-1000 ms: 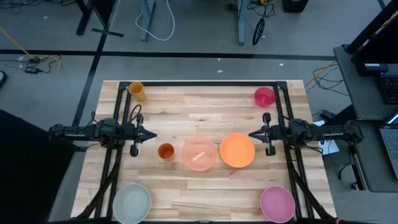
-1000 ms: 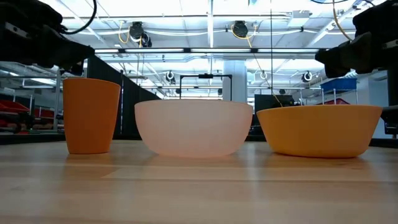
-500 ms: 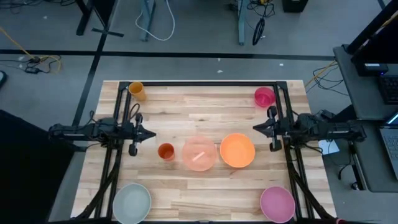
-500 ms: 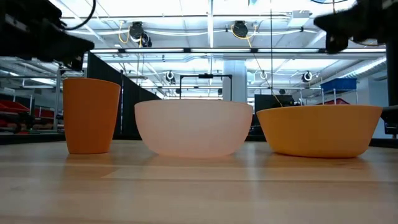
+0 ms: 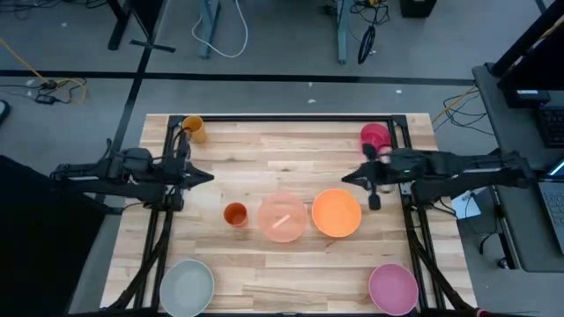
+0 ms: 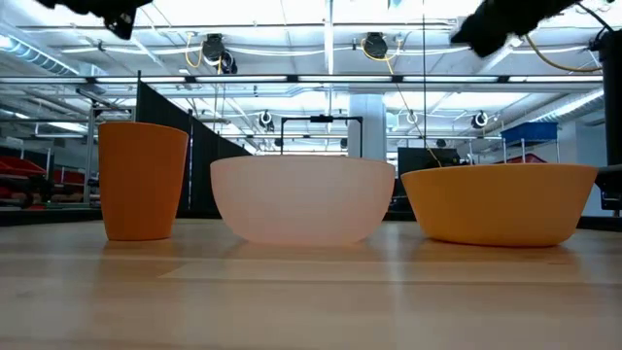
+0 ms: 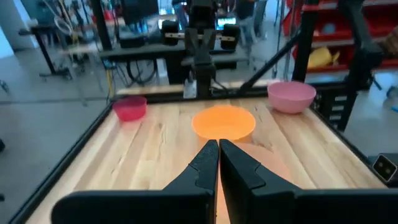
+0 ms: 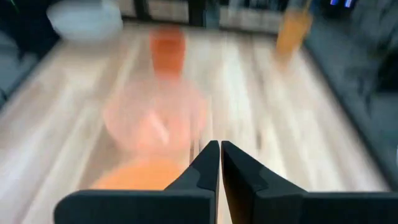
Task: Nest bowls inside each other
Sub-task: Stack the orange bowl on top of the light orange bowl
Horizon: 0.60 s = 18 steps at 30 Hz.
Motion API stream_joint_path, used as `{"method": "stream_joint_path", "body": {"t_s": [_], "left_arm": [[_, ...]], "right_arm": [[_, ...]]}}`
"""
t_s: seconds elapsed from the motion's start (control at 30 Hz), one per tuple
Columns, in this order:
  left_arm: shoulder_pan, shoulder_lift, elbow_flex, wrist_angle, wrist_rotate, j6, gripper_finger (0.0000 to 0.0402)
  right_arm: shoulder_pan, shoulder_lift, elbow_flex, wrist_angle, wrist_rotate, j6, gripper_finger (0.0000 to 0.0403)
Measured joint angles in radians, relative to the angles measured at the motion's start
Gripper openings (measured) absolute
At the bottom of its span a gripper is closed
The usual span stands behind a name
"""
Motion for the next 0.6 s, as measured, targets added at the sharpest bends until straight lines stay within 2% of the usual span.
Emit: {"method": "stream_joint_path", "body": {"t_s": [0.17, 0.33, 0.6], "left_arm": [[-0.001, 0.178, 0.009, -0.026, 0.0, -0.023, 0.0], [-0.001, 0.322, 0.008, -0.008, 0.0, -0.022, 0.0], [-0.008, 0.434, 0.008, 0.07, 0.0, 0.008, 0.0]], "right_arm": [[-0.045, 0.116, 0.001, -0.141, 0.0, 0.088, 0.0], [-0.067, 0.168, 0.001, -0.211, -0.002, 0.107, 0.0012], [-0.101, 0.197, 0.001, -0.313, -0.047, 0.169, 0.0084]]}}
